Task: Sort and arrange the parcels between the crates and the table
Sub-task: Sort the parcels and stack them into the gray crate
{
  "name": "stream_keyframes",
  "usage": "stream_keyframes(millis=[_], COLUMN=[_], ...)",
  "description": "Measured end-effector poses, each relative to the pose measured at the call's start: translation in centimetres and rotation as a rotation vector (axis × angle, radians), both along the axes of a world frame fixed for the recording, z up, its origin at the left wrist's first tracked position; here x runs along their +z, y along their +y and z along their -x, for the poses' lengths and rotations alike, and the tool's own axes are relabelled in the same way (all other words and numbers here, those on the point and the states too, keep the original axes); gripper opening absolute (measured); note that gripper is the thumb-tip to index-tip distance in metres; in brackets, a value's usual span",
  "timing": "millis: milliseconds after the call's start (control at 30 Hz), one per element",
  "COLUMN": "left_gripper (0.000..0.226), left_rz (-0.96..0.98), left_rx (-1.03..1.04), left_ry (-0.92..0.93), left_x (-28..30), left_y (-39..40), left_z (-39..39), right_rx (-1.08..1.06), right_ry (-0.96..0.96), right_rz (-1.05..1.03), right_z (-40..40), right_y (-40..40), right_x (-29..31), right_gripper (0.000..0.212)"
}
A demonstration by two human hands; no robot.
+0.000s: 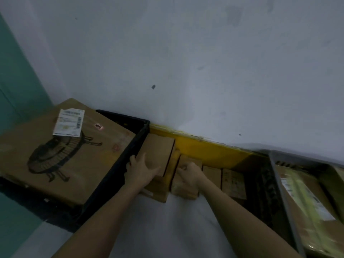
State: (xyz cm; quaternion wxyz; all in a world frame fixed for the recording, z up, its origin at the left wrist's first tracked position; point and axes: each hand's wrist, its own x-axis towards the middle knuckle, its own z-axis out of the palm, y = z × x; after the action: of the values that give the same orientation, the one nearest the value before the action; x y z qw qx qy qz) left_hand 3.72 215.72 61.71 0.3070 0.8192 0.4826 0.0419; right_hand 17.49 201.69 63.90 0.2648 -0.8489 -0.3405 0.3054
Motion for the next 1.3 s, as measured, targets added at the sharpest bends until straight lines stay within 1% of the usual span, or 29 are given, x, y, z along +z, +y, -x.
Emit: stream_keyframes(millis=[33,67,167,233,300,400,500,567,667,733,767,800,900,967,1067,1167,1300], left_gripper=[0.100,0.101,0.103,0.103,0.101,0.089,0.083,0.085,0.081,0.074,0.071,0.067,0.057,0.048,0.047,0.043,0.038], left_rz=[0.036,0.076,0.146,0.161,0.146,0.079,0.105,0.137,0.125,0.045,0.032,0.060,0.329,0.481,0.672,0.700,0.690], left_rx=[0.013,0.027,0.067,0.109,0.124,0.114,0.134,0.139,0.104,0.088,0.084,0.079,0.073,0.106,0.180,0.247,0.253], left_ry=[-0.033,-0.075,-0.210,-0.236,-0.248,-0.263,-0.342,-0.399,-0.404,-0.406,-0.425,-0.463,-0.690,-0.835,-0.970,-1.049,-1.045], left_x=[-0.8,-1.6,-3.3,-4.0,-4.6,-4.9,-4.4,-3.8,-2.4,-1.0,-0.3,0.5,3.2,4.8,6.4,6.5,7.1], left_y=[0.6,1.0,2.2,2.8,3.1,2.6,2.2,1.9,0.9,-0.1,-0.7,-1.3,-3.7,-5.3,-7.2,-8.6,-11.1], left_z=[-0.1,0.0,0.1,0.2,0.1,0.2,0.4,0.5,0.1,-0.4,-0.7,-1.1,-2.9,-4.0,-4.6,-4.3,-3.6], right_rx=[-0.036,-0.065,-0.123,-0.187,-0.214,-0.221,-0.282,-0.341,-0.430,-0.442,-0.432,-0.410,-0.301,-0.227,-0.123,-0.048,0.010], right_ry=[0.056,0.106,0.198,0.237,0.260,0.281,0.271,0.315,0.324,0.259,0.199,0.124,-0.102,-0.236,-0.433,-0.606,-0.701], right_rz=[-0.026,-0.042,-0.062,-0.086,-0.129,-0.220,-0.323,-0.409,-0.516,-0.560,-0.563,-0.566,-0.585,-0.627,-0.668,-0.627,-0.630], right_z=[0.5,0.9,1.8,2.1,2.3,2.4,2.5,2.5,2.2,2.0,1.9,1.8,2.1,2.4,2.2,2.2,2.4], right_y=[1.0,1.7,3.6,4.4,4.9,5.2,4.8,4.2,3.2,2.5,2.1,1.6,-0.3,-1.6,-3.6,-5.7,-8.6], right_x=[-0.7,-1.2,-2.6,-3.5,-4.3,-5.4,-5.7,-5.4,-4.6,-3.4,-2.8,-2.1,-0.5,0.2,0.9,1.0,0.9], right_gripper=[0.026,0.022,0.041,0.049,0.047,0.040,0.046,0.049,0.048,0.048,0.048,0.048,0.045,0.043,0.039,0.042,0.057])
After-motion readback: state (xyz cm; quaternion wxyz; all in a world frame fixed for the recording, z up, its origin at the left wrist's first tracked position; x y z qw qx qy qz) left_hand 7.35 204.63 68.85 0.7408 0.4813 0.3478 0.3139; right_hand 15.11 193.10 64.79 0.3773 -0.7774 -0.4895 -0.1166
